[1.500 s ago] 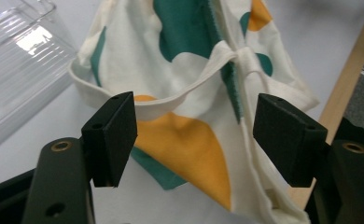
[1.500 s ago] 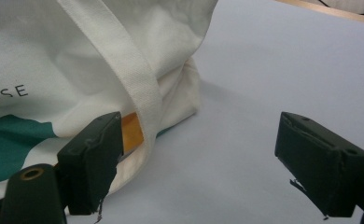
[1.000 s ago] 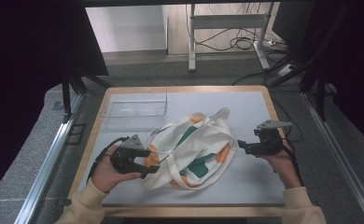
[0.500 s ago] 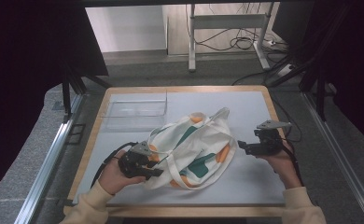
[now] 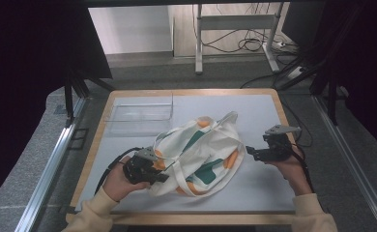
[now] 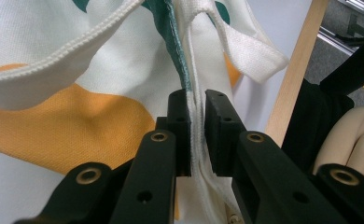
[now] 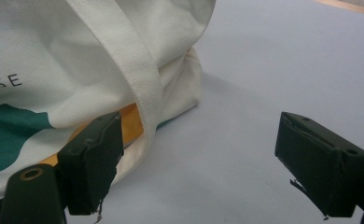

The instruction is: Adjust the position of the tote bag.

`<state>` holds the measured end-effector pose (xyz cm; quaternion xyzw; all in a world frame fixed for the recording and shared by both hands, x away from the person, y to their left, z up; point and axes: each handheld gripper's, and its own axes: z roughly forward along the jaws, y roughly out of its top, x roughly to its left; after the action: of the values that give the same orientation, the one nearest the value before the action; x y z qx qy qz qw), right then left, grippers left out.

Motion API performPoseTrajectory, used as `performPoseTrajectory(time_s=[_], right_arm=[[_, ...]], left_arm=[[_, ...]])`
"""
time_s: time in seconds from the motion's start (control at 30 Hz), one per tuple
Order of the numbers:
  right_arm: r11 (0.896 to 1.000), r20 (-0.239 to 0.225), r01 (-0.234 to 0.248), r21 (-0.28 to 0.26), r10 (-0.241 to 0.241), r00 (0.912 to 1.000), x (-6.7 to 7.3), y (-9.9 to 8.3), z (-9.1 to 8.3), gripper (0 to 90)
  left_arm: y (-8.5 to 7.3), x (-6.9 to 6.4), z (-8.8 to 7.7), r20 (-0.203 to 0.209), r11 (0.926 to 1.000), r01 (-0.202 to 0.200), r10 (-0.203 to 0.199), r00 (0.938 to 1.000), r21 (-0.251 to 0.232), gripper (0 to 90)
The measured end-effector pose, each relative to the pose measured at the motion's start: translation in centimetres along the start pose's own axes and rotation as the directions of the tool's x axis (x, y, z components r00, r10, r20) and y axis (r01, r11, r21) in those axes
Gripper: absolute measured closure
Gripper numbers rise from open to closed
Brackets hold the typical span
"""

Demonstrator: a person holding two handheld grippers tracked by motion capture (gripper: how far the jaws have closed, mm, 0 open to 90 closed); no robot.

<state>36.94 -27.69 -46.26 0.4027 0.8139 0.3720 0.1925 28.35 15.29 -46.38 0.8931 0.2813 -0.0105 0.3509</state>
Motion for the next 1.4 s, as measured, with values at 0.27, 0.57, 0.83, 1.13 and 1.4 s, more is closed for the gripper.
performPoseTrajectory(time_s=[0.27,0.57,0.83,1.13,1.4], right_arm=[[0.999,-0.003,0.033,-0.003,-0.033,0.9995,0.1,0.0,0.0,15.5],[0.997,-0.039,0.070,-0.024,-0.071,0.9967,0.3,0.6,-0.2,18.8],[0.997,-0.054,0.080,-0.013,-0.080,0.9953,0.2,1.7,0.2,22.5],[0.994,-0.036,0.113,0.010,-0.113,0.9930,0.5,4.8,0.3,25.7],[0.989,-0.049,0.136,0.060,-0.134,0.9898,0.0,6.8,1.4,27.0]], left_arm=[[-0.1,0.1,0.1,0.006,1.0000,0.007,-0.007,1.0000,-0.003,82.2],[-0.1,0.1,0.0,0.008,0.9999,0.009,-0.009,0.9999,-0.006,82.1],[0.0,0.0,0.0,0.009,1.0000,0.007,-0.007,0.9999,-0.006,82.0],[-0.1,0.0,0.1,0.008,0.9999,0.009,-0.009,0.9999,-0.006,81.8],[-0.1,0.1,0.1,0.010,0.9999,0.012,-0.012,0.9999,-0.007,81.6]])
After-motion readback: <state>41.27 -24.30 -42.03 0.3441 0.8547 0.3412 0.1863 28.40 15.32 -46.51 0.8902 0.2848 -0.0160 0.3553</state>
